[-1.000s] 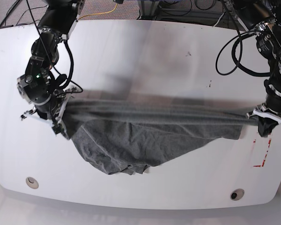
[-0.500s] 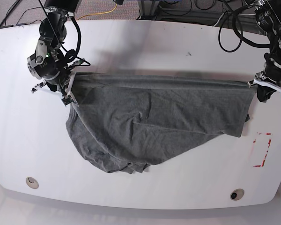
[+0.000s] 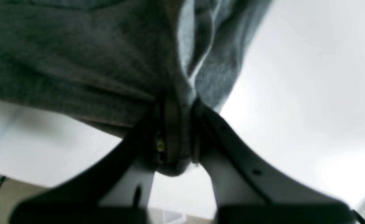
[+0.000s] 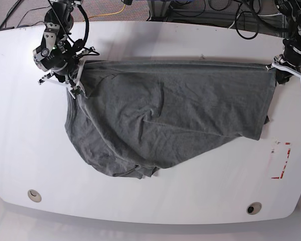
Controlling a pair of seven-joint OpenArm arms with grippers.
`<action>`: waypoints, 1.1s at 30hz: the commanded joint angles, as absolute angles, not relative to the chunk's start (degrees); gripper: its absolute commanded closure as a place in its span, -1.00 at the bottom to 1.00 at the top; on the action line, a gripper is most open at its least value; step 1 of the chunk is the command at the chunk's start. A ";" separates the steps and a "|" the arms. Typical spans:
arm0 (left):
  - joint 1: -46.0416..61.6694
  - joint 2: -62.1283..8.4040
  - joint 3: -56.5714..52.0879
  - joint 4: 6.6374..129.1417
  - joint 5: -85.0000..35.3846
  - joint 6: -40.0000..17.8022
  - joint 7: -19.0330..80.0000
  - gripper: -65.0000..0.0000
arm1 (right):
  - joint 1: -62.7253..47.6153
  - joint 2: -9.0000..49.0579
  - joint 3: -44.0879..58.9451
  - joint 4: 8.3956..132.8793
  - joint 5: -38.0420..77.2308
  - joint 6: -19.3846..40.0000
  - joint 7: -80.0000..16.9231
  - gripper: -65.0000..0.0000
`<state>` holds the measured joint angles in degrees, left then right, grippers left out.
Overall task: Layout the t-shirt on the table in an organized manner, then fold the t-shirt properly
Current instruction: 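Lay the shirt down, drawing both grippers back along its edge, then open both grippers and release the shirt edge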
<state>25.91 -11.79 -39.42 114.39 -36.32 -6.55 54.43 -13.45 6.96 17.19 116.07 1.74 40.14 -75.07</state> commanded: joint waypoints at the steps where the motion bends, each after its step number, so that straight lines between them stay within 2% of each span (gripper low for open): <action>1: 27.12 -12.79 -40.40 115.21 -35.21 -6.20 52.53 1.00 | -14.02 7.78 17.63 116.97 -0.66 40.00 -75.47 0.96; 3: 28.00 -12.79 -40.40 115.21 -35.21 -6.20 52.53 1.00 | -14.99 7.69 17.63 116.97 -0.66 40.00 -74.59 0.83; 5: 28.53 -12.79 -40.40 115.12 -35.12 -6.20 52.53 1.00 | -16.04 7.69 17.63 116.97 -0.66 40.00 -73.71 0.60; 9: 29.76 -12.97 -40.31 115.03 -35.03 -6.20 52.53 1.00 | -18.15 7.52 17.63 116.97 -0.66 40.00 -72.40 -0.16; 14: 30.55 -13.23 -40.04 114.95 -34.86 -6.20 52.53 0.98 | -20.35 7.52 17.54 116.97 -0.66 40.00 -71.16 -0.84; 17: 31.34 -14.20 -39.96 114.95 -34.86 -6.20 52.62 0.90 | -21.05 7.69 17.54 116.97 -0.66 40.00 -70.37 -0.93; 19: 31.69 -14.81 -39.08 114.86 -34.86 -6.20 52.62 0.73 | -21.23 7.69 17.54 116.97 -0.66 40.00 -69.58 -0.93; 24: 31.96 -16.22 -36.35 114.86 -34.77 -6.20 52.62 0.09 | -20.88 7.78 17.54 116.97 -0.66 40.00 -69.41 -0.93; 27: 32.13 -16.31 -36.09 114.86 -34.77 -6.02 52.88 -0.14 | -20.70 7.87 17.54 116.97 -0.66 40.00 -69.41 -0.93; 33: 31.52 -16.31 -36.18 114.59 -34.68 -5.93 57.45 -0.18 | -19.47 9.10 17.54 116.97 -0.66 40.00 -69.32 -0.93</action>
<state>31.73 -15.51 -35.75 114.06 -34.33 -6.02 57.41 -20.34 7.97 17.26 116.03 -0.38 40.12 -69.65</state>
